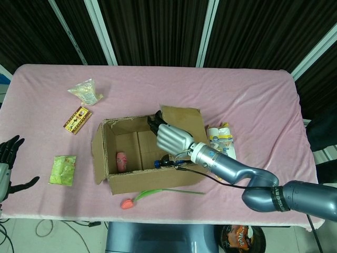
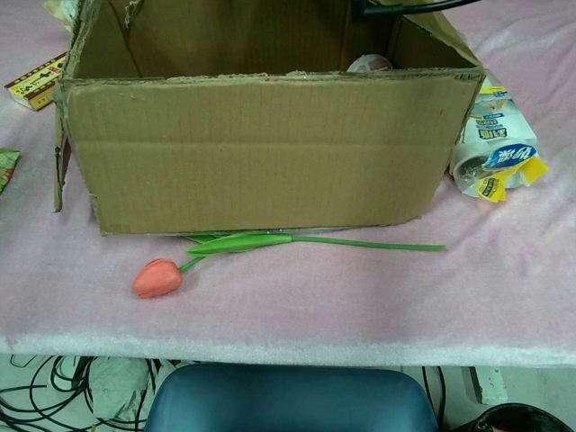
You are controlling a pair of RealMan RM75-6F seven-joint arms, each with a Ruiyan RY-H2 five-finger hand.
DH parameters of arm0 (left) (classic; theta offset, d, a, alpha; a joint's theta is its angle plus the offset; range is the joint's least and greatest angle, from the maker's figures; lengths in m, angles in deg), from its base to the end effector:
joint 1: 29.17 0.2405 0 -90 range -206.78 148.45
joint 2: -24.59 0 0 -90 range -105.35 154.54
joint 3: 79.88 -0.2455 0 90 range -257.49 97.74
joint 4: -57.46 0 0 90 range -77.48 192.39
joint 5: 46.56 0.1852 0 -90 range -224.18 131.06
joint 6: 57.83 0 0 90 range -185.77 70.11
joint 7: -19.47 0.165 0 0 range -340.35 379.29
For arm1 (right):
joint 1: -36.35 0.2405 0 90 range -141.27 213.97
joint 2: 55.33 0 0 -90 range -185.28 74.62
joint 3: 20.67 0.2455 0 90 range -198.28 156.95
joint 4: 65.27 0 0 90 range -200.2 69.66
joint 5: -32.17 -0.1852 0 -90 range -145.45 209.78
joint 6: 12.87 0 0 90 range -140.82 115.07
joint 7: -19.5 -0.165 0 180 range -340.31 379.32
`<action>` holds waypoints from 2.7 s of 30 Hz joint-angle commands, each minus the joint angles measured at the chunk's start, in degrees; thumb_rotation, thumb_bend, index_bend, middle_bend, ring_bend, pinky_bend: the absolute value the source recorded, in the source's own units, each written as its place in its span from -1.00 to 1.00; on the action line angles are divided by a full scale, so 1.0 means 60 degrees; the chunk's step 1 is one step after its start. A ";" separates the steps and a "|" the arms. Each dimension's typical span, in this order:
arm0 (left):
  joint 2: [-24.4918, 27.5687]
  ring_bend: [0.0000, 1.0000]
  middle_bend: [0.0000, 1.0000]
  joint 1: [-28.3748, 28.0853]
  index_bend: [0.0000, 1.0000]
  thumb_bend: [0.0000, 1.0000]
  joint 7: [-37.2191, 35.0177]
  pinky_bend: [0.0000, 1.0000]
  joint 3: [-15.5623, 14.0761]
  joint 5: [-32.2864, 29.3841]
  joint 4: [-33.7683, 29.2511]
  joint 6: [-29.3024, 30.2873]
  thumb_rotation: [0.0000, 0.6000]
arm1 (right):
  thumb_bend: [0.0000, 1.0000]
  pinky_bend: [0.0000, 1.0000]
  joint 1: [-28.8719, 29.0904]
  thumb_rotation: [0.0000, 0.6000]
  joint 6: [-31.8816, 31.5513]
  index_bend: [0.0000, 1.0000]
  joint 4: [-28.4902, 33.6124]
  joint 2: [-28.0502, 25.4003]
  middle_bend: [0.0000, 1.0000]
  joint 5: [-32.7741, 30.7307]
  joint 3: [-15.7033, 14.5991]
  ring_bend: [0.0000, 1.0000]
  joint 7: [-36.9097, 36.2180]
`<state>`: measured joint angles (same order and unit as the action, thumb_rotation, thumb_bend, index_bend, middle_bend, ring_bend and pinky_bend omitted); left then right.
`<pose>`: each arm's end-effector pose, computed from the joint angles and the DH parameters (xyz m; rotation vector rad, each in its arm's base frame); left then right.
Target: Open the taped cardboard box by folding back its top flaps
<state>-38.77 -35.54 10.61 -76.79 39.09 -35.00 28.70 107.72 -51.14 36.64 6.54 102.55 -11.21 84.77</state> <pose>-0.2854 0.2075 0.1858 -1.3279 -0.9755 -1.0544 0.0343 -0.3576 0.0813 2.1598 0.6791 0.5029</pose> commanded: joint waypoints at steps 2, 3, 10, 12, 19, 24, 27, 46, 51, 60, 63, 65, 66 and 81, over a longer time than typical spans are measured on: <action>0.0004 -1.00 -1.00 0.0008 -1.00 -0.78 0.0003 -0.92 0.0010 0.0008 0.0008 0.0011 1.00 | 0.13 -0.53 0.0029 1.00 -0.0171 0.02 0.0331 -0.0373 -0.61 -0.0201 -0.0117 -0.82 0.0338; 0.0005 -1.00 -1.00 0.0010 -1.00 -0.78 0.0006 -0.92 0.0010 0.0014 0.0009 0.0009 1.00 | 0.10 -0.53 0.0035 1.00 -0.0214 0.00 0.0400 -0.0461 -0.62 -0.0241 -0.0144 -0.82 0.0413; 0.0023 -1.00 -1.00 0.0031 -1.00 -0.78 0.0046 -0.92 0.0016 0.0029 -0.0014 0.0017 1.00 | -0.10 -0.54 0.0084 1.00 -0.0407 -0.20 0.0668 -0.0942 -0.70 -0.0505 -0.0288 -0.86 0.0812; 0.0024 -1.00 -1.00 0.0034 -1.00 -0.78 0.0059 -0.92 0.0021 0.0021 -0.0017 0.0005 1.00 | -0.16 -0.54 0.0097 1.00 -0.0542 -0.24 0.0763 -0.1098 -0.72 -0.0664 -0.0335 -0.87 0.1009; 0.0045 -1.00 -1.00 0.0049 -1.00 -0.78 0.0073 -0.92 0.0031 0.0027 -0.0037 -0.0007 1.00 | -0.18 -0.55 0.0072 1.00 -0.0785 -0.28 0.0904 -0.1639 -0.73 -0.1006 -0.0596 -0.87 0.1433; 0.0051 -1.00 -1.00 0.0045 -1.00 -0.78 0.0078 -0.92 0.0035 0.0026 -0.0043 -0.0044 1.00 | -0.18 -0.54 0.0030 1.00 -0.0849 -0.30 0.0968 -0.2022 -0.73 -0.0971 -0.0705 -0.87 0.1423; 0.0058 -1.00 -1.00 0.0046 -1.00 -0.78 0.0071 -0.92 0.0035 0.0029 -0.0050 -0.0051 1.00 | -0.18 -0.55 0.0002 1.00 -0.0855 -0.33 0.0988 -0.2178 -0.73 -0.0920 -0.0738 -0.87 0.1381; 0.0037 -1.00 -1.00 0.0056 -1.00 -0.78 0.0132 -0.92 0.0050 0.0097 0.0001 -0.0018 1.00 | -0.20 -0.55 -0.0849 1.00 -0.1115 -0.56 0.1476 -0.3596 -0.75 0.0808 -0.0904 -0.88 -0.0052; 0.0021 -1.00 -1.00 0.0059 -1.00 -0.78 0.0177 -0.92 0.0041 0.0125 0.0001 -0.0010 1.00 | -0.20 -0.55 -0.1113 1.00 -0.1174 -0.56 0.1528 -0.3889 -0.75 0.1598 -0.0958 -0.88 -0.0506; -0.0004 -1.00 -1.00 0.0068 -1.00 -0.78 0.0240 -0.92 0.0028 0.0185 0.0019 0.0022 1.00 | -0.22 -0.55 -0.1576 1.00 -0.0989 -0.56 0.1421 -0.4674 -0.76 0.2551 -0.1019 -0.88 -0.1487; -0.0007 -1.00 -1.00 0.0067 -1.00 -0.78 0.0251 -0.92 0.0020 0.0191 0.0018 0.0010 1.00 | -0.22 -0.54 -0.1787 1.00 -0.0985 -0.56 0.1373 -0.4934 -0.76 0.2908 -0.1065 -0.88 -0.1743; -0.0006 -1.00 -1.00 0.0067 -1.00 -0.78 0.0257 -0.92 0.0017 0.0205 0.0016 0.0012 1.00 | -0.22 -0.55 -0.1982 1.00 -0.1021 -0.56 0.1310 -0.5087 -0.76 0.3084 -0.1105 -0.88 -0.1942; -0.0008 -1.00 -1.00 0.0067 -1.00 -0.78 0.0266 -0.92 0.0017 0.0211 0.0019 0.0017 1.00 | -0.22 -0.55 -0.2060 1.00 -0.1035 -0.56 0.1281 -0.5141 -0.76 0.3142 -0.1119 -0.88 -0.2021; -0.0027 -1.00 -1.00 0.0065 -1.00 -0.78 0.0439 -0.92 0.0010 0.0204 0.0047 -0.0010 1.00 | -0.26 -0.55 -0.3745 1.00 -0.1867 -0.69 0.0750 -0.4933 -0.78 0.3369 -0.1328 -0.90 -0.2761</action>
<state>-38.94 -35.14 13.20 -76.74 40.35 -34.73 28.68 87.21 -60.15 41.33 -24.07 123.91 -19.20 69.13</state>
